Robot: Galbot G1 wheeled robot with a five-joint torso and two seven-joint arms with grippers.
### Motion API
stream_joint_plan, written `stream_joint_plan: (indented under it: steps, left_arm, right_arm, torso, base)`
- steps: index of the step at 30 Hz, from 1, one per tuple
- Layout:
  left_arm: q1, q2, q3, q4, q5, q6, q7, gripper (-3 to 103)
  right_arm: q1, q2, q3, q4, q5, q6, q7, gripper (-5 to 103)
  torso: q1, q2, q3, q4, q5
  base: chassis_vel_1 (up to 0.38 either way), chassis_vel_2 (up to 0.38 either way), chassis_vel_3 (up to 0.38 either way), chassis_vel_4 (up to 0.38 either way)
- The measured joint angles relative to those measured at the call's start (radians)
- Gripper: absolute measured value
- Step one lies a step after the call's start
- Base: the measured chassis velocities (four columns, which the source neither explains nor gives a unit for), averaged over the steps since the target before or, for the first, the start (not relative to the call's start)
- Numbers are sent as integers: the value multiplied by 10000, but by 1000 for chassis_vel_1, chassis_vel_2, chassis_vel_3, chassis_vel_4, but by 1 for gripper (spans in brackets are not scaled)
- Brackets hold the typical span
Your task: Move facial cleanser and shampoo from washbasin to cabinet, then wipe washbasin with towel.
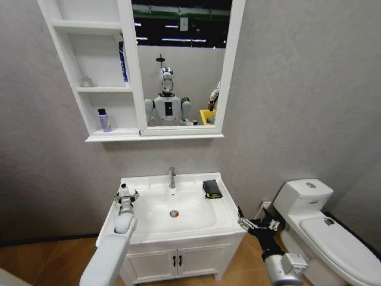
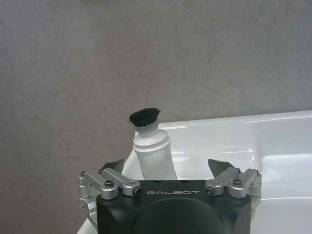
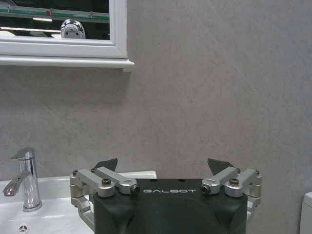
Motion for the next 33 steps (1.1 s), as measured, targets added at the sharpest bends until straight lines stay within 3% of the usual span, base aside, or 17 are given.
stream_joint_plan:
  steps: [6, 9, 15, 18, 21, 22, 24, 25, 28, 29, 31, 32, 33]
  left_arm:
    - [-25, -46, -51, 133, -104, 26, 48, 72]
    - [-26, -42, -52, 134, -143, 25, 84, 66]
    - [47, 92, -54, -159, -570, 93, 181, 39]
    - [190, 267, -61, -531, -750, 151, 187, 34]
    - [732, 847, -80, -2009, -1193, 369, 45, 30]
    - [732, 847, -80, -2009, -1193, 369, 45, 30]
    - [1267, 1446, -88, -3458, -1808, 745, -380, 30]
    - [1267, 1446, -88, -3458, -1808, 745, -380, 30]
    - [1820, 2619, -106, -6439, -3218, 1689, -1566, 30]
    - [1820, 2619, -106, -6439, -3218, 1689, -1566, 30]
    - [1853, 3550, -150, -8009, -4404, 2412, -2440, 30]
    - [1853, 3550, -150, -8009, -4404, 2412, -2440, 30]
    - [1554, 4410, -233, -9046, -5285, 3039, -2919, 30]
  right_arm:
    - [4, 15, -14, -35, 23, -11, 6, 100]
    - [20, 3, -15, -37, 25, -16, 6, 100]
    - [70, -12, -41, -42, 49, -47, 6, 100]
    - [64, -6, -57, -39, 47, -49, 7, 100]
    - [32, 2, -47, -16, 43, -49, 8, 100]
    - [32, 2, -47, -16, 43, -49, 8, 100]
    - [-12, 11, -47, -14, 18, -40, 9, 100]
    - [-12, 11, -47, -14, 18, -40, 9, 100]
    - [-14, 67, -162, -17, -83, -27, 7, 100]
    - [-14, 67, -162, -17, -83, -27, 7, 100]
    - [15, 82, -218, -25, -122, -27, 3, 100]
    - [15, 82, -218, -25, -122, -27, 3, 100]
    - [68, 95, -260, -59, -152, -27, 0, 100]
  torso:
    - [-1, 0, 0, 1, 0]
    - [-1, 0, 0, 0, 0]
    - [-1, 0, 0, -2, -1]
    - [-1, 0, 0, -2, -2]
    - [0, 0, 0, -1, -1]
    - [0, 0, 0, -1, -1]
    - [-1, 0, -1, 1, -4]
    - [-1, 0, -1, 1, -4]
    - [-3, 1, -3, -1, 1]
    - [-3, 1, -3, -1, 1]
    - [-2, 2, -2, -1, -3]
    - [-2, 2, -2, -1, -3]
    - [-3, 2, -3, 3, 0]
  base:
    - [0, 0, 0, 0]
    - [0, 0, 0, 0]
    - [0, 0, 0, 0]
    - [0, 0, 0, 0]
    - [0, 0, 0, 0]
    - [0, 0, 0, 0]
    - [0, 0, 0, 0]
    - [0, 0, 0, 0]
    - [0, 0, 0, 0]
    - [0, 0, 0, 0]
    - [0, 0, 0, 0]
    - [0, 0, 0, 0]
    - [0, 0, 0, 0]
